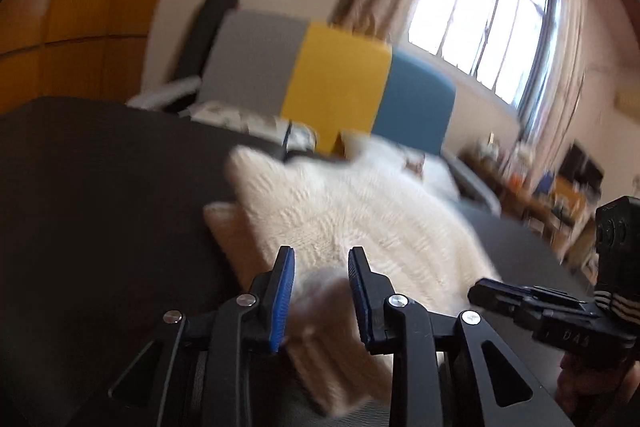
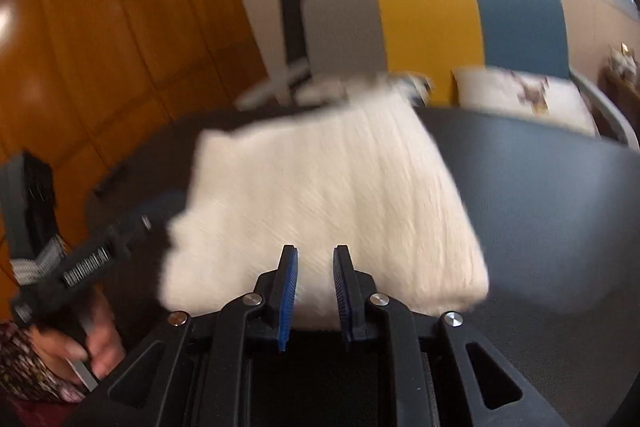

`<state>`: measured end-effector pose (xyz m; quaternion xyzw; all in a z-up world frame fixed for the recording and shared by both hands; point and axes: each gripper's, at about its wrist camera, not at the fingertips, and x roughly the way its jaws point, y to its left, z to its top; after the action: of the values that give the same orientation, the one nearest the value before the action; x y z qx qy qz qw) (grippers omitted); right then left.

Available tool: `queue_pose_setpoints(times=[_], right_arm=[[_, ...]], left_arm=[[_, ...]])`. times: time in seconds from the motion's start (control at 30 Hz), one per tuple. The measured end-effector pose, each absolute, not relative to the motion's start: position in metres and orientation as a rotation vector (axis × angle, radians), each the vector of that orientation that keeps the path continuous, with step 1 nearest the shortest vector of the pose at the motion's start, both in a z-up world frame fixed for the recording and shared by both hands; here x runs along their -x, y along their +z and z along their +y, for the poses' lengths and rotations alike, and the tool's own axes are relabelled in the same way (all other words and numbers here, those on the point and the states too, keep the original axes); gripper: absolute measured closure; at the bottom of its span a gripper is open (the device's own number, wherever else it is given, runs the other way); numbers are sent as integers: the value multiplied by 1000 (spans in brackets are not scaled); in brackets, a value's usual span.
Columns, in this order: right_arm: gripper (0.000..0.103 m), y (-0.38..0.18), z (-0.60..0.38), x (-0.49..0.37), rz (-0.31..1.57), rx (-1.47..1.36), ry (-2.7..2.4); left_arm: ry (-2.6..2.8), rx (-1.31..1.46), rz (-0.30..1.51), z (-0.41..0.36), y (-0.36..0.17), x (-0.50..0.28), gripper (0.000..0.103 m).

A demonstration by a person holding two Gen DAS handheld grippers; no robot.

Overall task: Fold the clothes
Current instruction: 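Open both grippers and press the folded sweater square flat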

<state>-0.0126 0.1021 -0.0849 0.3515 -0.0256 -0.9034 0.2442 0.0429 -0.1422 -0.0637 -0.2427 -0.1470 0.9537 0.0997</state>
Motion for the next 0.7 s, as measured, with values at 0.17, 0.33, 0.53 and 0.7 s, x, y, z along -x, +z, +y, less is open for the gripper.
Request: queue_pose_setpoints(times=[0.17, 0.33, 0.53, 0.7], right_arm=[[85, -88, 71, 10, 18, -969, -2411], [85, -119, 41, 16, 127, -1020, -2392], [84, -128, 47, 17, 40, -1026, -2397], [84, -131, 50, 12, 8, -994, -2428]], left_arm=[[2833, 733, -161, -113, -67, -48, 72], [2900, 944, -60, -116, -92, -35, 53], [2852, 969, -295, -138, -90, -38, 46], [2920, 767, -279, -129, -53, -39, 45]])
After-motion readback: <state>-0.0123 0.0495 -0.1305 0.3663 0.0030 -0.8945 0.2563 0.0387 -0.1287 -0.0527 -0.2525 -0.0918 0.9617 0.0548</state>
